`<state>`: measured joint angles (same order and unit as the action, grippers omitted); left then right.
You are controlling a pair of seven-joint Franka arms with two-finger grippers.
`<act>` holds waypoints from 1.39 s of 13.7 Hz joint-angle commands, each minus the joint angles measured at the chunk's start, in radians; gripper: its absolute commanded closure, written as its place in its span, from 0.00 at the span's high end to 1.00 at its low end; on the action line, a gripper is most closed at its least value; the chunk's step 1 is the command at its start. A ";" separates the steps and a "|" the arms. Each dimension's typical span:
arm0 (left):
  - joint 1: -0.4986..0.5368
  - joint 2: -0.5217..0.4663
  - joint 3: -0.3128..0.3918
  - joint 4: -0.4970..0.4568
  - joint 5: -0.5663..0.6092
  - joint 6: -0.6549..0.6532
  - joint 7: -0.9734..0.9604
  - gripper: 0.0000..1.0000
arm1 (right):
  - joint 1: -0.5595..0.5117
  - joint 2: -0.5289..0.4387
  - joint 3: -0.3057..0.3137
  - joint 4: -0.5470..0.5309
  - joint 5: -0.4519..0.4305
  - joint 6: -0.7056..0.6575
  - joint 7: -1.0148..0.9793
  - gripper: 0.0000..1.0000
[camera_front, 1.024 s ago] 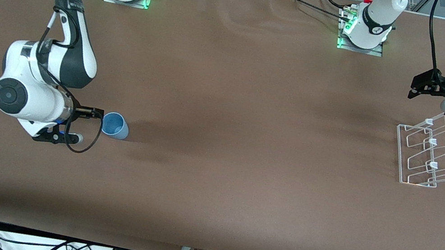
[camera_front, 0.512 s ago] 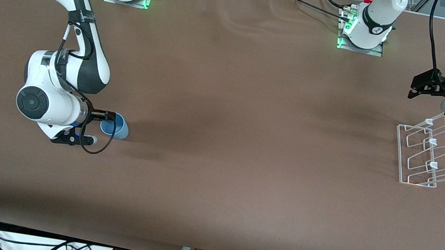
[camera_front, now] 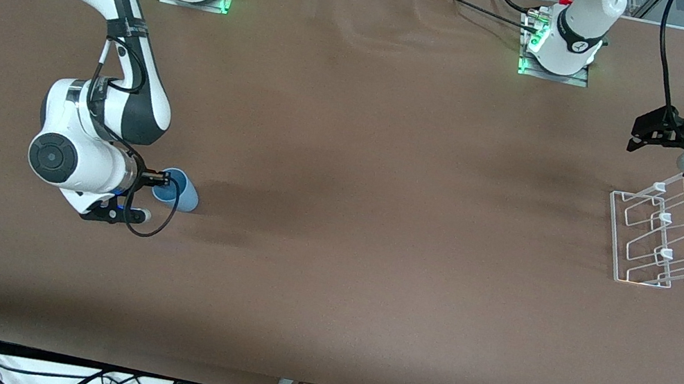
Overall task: Transfer cup to left arm and place on rack
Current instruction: 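Close the right gripper on the cup rim and lift it, then carry the cup toward center while the left gripper reaches toward it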
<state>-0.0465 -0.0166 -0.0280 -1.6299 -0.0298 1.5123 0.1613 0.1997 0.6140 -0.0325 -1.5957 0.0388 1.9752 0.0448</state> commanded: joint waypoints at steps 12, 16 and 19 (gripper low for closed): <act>-0.007 0.004 0.003 0.021 -0.002 -0.014 -0.009 1.00 | -0.002 -0.025 0.000 0.077 0.251 -0.024 -0.002 0.00; -0.009 0.004 0.002 0.021 -0.002 -0.015 -0.008 1.00 | 0.001 -0.045 0.022 0.137 0.490 -0.071 0.004 0.00; -0.009 0.007 -0.024 0.021 -0.002 -0.020 -0.002 1.00 | 0.012 -0.045 0.072 0.183 0.651 -0.061 0.177 0.00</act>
<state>-0.0486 -0.0166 -0.0403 -1.6299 -0.0298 1.5111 0.1614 0.2065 0.5751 0.0037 -1.4477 0.6184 1.9237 0.1065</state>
